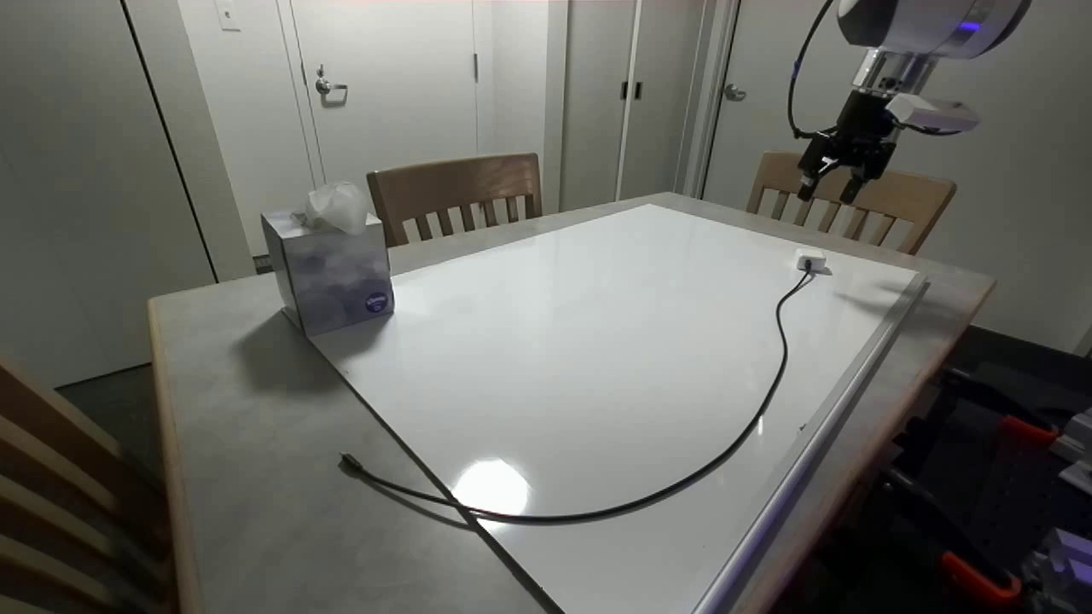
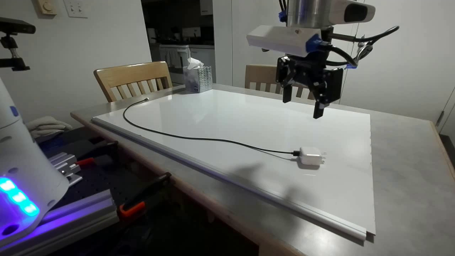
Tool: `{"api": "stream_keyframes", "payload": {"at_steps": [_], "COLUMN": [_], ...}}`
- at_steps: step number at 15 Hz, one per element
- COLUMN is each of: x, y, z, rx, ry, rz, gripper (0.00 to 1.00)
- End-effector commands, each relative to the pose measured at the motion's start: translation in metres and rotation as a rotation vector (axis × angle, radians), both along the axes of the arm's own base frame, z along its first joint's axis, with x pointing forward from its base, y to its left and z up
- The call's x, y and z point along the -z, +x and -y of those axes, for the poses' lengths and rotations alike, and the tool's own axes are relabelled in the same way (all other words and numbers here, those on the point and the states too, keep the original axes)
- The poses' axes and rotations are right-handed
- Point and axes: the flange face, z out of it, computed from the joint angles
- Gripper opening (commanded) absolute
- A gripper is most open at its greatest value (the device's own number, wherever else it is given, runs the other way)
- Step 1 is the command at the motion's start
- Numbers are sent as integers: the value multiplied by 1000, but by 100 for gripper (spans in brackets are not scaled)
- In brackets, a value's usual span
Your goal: Wind the charging cable
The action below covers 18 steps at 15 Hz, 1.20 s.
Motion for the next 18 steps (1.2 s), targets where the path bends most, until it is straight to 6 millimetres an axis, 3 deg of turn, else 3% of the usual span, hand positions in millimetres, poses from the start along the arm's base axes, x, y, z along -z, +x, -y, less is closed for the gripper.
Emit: {"api": "stream_keyframes", "payload": {"at_steps": [1,6,9,11,15,18], "x": [12,30,45,44,43,52], "y": [-7,-27,-30,-37,-37,-24], "z": [13,32,33,33,30,33], "rx": [60,144,176,206,194,184], "ry": [33,90,109,105,101,76], "rz": [-16,-26,-26,-39,-45,-75], "gripper": [100,100,100,100,100,100]}}
